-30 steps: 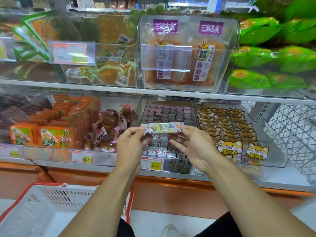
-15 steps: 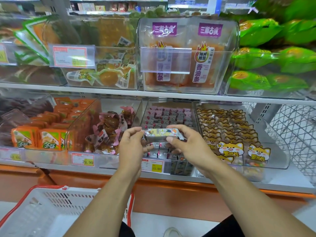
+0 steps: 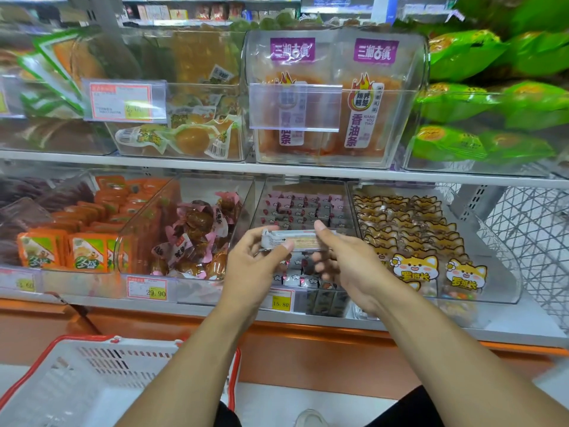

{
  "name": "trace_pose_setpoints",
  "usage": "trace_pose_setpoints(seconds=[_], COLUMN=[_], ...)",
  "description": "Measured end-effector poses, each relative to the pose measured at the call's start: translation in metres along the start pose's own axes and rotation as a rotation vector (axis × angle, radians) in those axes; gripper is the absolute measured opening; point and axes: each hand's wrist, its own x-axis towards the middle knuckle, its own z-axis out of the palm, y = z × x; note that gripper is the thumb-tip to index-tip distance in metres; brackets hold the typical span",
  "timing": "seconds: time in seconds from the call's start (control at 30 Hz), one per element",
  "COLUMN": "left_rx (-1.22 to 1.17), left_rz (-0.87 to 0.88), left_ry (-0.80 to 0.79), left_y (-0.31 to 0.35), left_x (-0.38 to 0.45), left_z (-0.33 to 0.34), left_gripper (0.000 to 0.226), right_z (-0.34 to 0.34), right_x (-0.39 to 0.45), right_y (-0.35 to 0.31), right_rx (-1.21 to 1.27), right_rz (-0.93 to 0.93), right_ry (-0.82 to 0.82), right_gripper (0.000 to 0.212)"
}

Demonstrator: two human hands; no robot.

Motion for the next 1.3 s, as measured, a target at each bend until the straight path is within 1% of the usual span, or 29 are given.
trace_pose_setpoints(seconds=[0.07,0.17,0.23,0.3,0.33,0.4,0.5,0.57,0.6,0.67,0.7,0.77,0.83,0.87,0.93,1.0,1.03,1.1,1.17,1.23,1.3], left_rx=[-0.056,-0.109,-0.123,-0.128,-0.108,-0.071,-0.052,-0.075,-0.092,-0.100,-0.098,-0.097,-0.101,-0.101,-0.085,-0.033,0.007,0.099,0.269,0.427,0.549], left_rz=[-0.033,-0.071,-0.101,-0.132,-0.137,-0.137,-0.132,-0.128,-0.119,-0.093,-0.088,-0.102,-0.129,-0.141,-0.147,-0.119,-0.097,-0.035,0.075,0.165,0.195], left_ry=[0.031,0.065,0.089,0.105,0.105,0.095,0.066,0.051,0.046,0.048,0.057,0.079,0.099,0.105,0.104,0.095,0.091,0.079,0.052,-0.009,-0.067], left_y=[-0.001,-0.001,-0.001,-0.002,-0.002,-0.003,-0.003,-0.003,-0.003,-0.004,-0.005,-0.007,-0.008,-0.008,-0.007,-0.008,-0.009,-0.013,-0.017,-0.022,-0.025], left_x=[0.003,0.007,0.008,0.008,0.007,0.007,0.008,0.008,0.008,0.008,0.008,0.009,0.010,0.010,0.010,0.010,0.010,0.010,0.011,0.014,0.018], left_z=[-0.001,-0.002,-0.004,-0.005,-0.005,-0.006,-0.006,-0.005,-0.005,-0.005,-0.005,-0.006,-0.006,-0.007,-0.005,-0.002,-0.001,0.002,0.008,0.013,0.018], left_gripper=[0.029,0.031,0.033,0.043,0.050,0.058,0.062,0.055,0.047,0.030,0.025,0.023,0.024,0.025,0.029,0.032,0.031,0.024,0.014,0.007,0.007], right_z=[-0.001,-0.001,-0.001,-0.002,-0.002,-0.001,0.000,-0.001,-0.001,-0.001,-0.002,-0.002,-0.003,-0.002,-0.003,-0.005,-0.008,-0.016,-0.022,-0.027,-0.030], right_x=[0.001,0.000,-0.001,-0.001,-0.001,0.000,0.000,0.001,0.000,0.001,0.001,0.001,0.002,0.001,0.003,0.007,0.012,0.024,0.037,0.054,0.071], right_y=[0.000,0.000,0.000,0.000,0.000,0.000,0.001,0.001,0.001,0.002,0.003,0.003,0.003,0.003,0.001,-0.003,-0.006,-0.014,-0.024,-0.032,-0.036], right_rx=[0.004,-0.022,-0.050,-0.095,-0.122,-0.145,-0.094,-0.084,-0.089,-0.093,-0.097,-0.104,-0.113,-0.125,-0.153,-0.166,-0.193,-0.383,-0.572,-0.689,-0.845], right_rz=[-0.017,-0.068,-0.126,-0.195,-0.228,-0.254,-0.222,-0.192,-0.176,-0.153,-0.152,-0.171,-0.222,-0.244,-0.269,-0.275,-0.291,-0.396,-0.496,-0.550,-0.538], right_ry=[-0.013,-0.027,-0.059,-0.094,-0.101,-0.082,-0.050,-0.035,-0.030,-0.027,-0.023,-0.006,0.003,-0.001,0.005,0.068,0.134,0.326,0.465,0.496,0.533], right_gripper=[0.036,0.028,0.031,0.040,0.041,0.035,0.026,0.019,0.015,0.014,0.015,0.021,0.031,0.032,0.028,0.024,0.020,0.015,0.024,0.026,0.018])
